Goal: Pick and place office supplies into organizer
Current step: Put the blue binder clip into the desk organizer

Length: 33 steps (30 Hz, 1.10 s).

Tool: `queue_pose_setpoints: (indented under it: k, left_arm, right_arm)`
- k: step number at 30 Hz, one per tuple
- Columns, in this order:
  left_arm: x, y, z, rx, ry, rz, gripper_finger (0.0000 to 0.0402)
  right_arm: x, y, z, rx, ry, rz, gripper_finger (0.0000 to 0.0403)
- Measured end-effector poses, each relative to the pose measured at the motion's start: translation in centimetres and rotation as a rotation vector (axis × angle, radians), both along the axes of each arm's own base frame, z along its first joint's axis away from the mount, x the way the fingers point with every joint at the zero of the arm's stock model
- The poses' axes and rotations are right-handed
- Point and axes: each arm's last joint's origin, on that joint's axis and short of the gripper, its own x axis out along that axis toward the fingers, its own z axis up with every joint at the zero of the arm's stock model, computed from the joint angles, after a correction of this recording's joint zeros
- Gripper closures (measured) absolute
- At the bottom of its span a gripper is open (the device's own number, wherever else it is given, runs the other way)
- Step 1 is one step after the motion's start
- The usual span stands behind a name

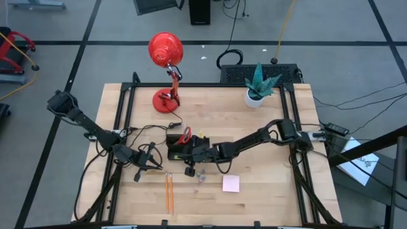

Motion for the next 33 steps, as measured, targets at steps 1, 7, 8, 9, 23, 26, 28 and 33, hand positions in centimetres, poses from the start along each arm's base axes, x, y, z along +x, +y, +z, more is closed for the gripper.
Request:
queue_pose_setpoints:
  k: [1,7,8,9,23,26,28,33]
  left_arm:
    - [0.0,0.0,0.0,-0.001,-0.002,0.000,0.0371]
    - [0.0,0.0,0.0,-0.002,0.000,0.001,0.0371]
    - [0.0,0.0,0.0,-0.002,0.000,0.000,0.0371]
    - [0.0,0.0,0.0,-0.002,0.000,0.000,0.0371]
    - [0.0,0.0,0.0,-0.006,0.001,0.002,0.0371]
    - [0.0,0.0,0.0,-0.006,0.001,0.002,0.0371]
    - [0.0,0.0,0.0,-0.006,0.001,0.001,0.0371]
    - [0.0,0.0,0.0,-0.006,0.001,0.001,0.0371]
  right_arm:
    - [0.0,-0.1,-0.1,0.000,0.001,-0.001,0.0348]
    - [0.1,-0.5,-1.0,-0.006,0.027,-0.016,0.0348]
    - [0.1,-0.5,-0.9,-0.011,0.023,-0.023,0.0348]
    - [0.1,-0.5,-0.8,-0.020,0.019,-0.029,0.0348]
    - [-0.2,-0.6,-1.3,-0.055,0.080,-0.012,0.0348]
    - [-0.2,-0.5,-1.4,-0.050,0.088,0.003,0.0348]
    - [-0.2,-0.6,-1.4,-0.045,0.090,0.008,0.0348]
    - [-0.2,-0.7,-1.4,-0.039,0.098,0.003,0.0348]
